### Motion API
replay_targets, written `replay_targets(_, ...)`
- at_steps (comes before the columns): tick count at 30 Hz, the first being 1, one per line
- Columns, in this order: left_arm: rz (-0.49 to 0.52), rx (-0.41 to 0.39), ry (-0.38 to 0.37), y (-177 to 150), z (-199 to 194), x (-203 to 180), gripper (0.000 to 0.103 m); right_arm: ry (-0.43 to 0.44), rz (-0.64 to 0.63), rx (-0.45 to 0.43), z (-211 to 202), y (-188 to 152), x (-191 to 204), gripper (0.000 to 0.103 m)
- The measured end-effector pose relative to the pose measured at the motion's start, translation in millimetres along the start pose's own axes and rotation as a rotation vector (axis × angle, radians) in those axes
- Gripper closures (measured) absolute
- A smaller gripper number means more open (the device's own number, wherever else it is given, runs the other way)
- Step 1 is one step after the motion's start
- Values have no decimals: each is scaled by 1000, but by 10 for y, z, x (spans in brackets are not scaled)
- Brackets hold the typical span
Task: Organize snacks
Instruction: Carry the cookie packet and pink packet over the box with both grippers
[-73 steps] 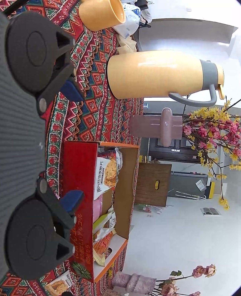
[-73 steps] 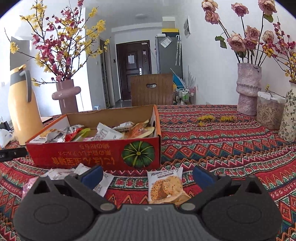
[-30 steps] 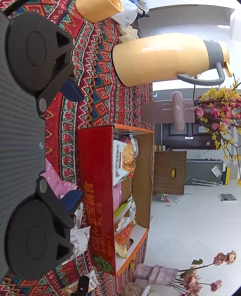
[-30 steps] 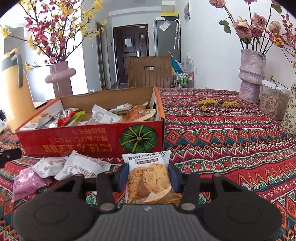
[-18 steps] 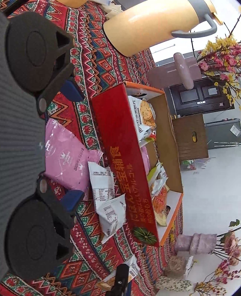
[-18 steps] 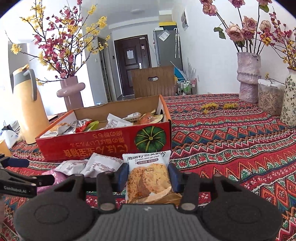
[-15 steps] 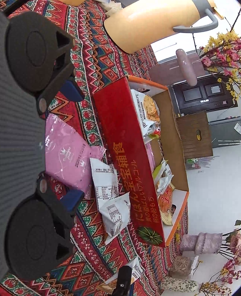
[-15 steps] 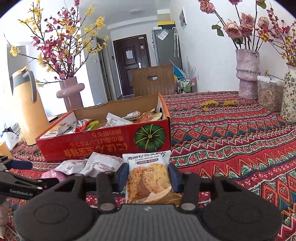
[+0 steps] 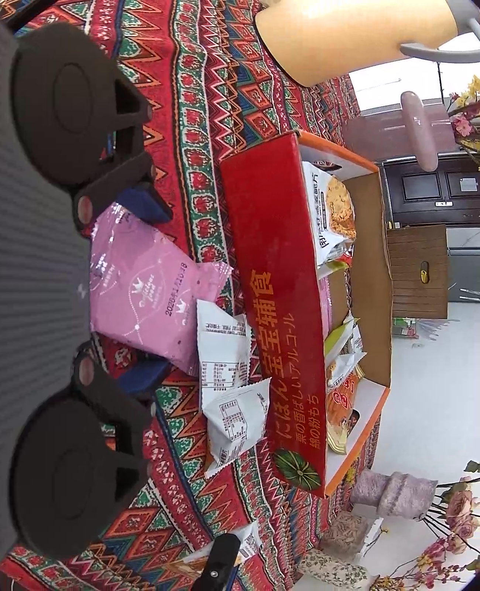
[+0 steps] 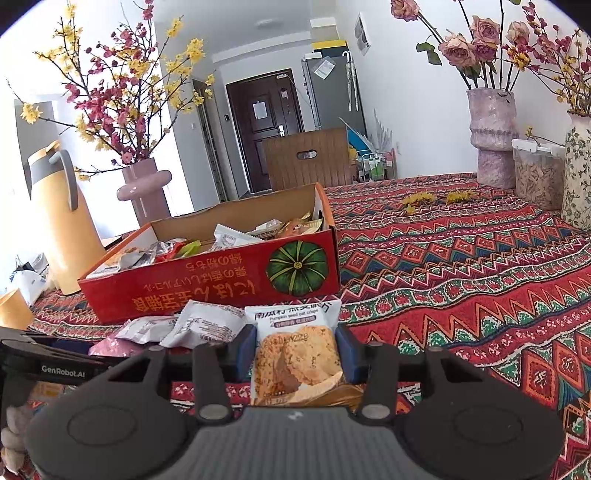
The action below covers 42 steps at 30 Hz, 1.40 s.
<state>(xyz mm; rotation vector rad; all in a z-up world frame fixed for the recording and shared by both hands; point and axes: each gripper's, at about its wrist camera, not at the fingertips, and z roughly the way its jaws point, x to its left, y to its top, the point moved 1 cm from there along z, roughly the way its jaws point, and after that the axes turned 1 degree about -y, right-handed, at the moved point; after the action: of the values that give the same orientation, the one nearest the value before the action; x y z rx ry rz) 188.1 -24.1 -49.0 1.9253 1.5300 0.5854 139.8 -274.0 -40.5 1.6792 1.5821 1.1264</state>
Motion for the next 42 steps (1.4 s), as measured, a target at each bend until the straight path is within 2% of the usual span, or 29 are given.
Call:
replay_targets(2, -16, -5, -23, -11, -52, 9, 39, 0, 1, 0, -10, -7, 4, 57)
replay_targets(10, -44, -47, -8, -147, -220, 9, 40, 5, -3, -1, -63, -32, 48, 57)
replay_targets(21, -70, -156, 15, -167, -600, 36, 41, 21, -17, -16, -169, -30, 147, 57)
replay_targets(31, -98, -275, 48, 1, -918, 43, 40, 42, -38, -53, -224, 83, 278, 57)
replay_targets(42, -109, -366, 66, 360, -1015, 25, 40, 64, -49, -96, -103, 326, 391, 57)
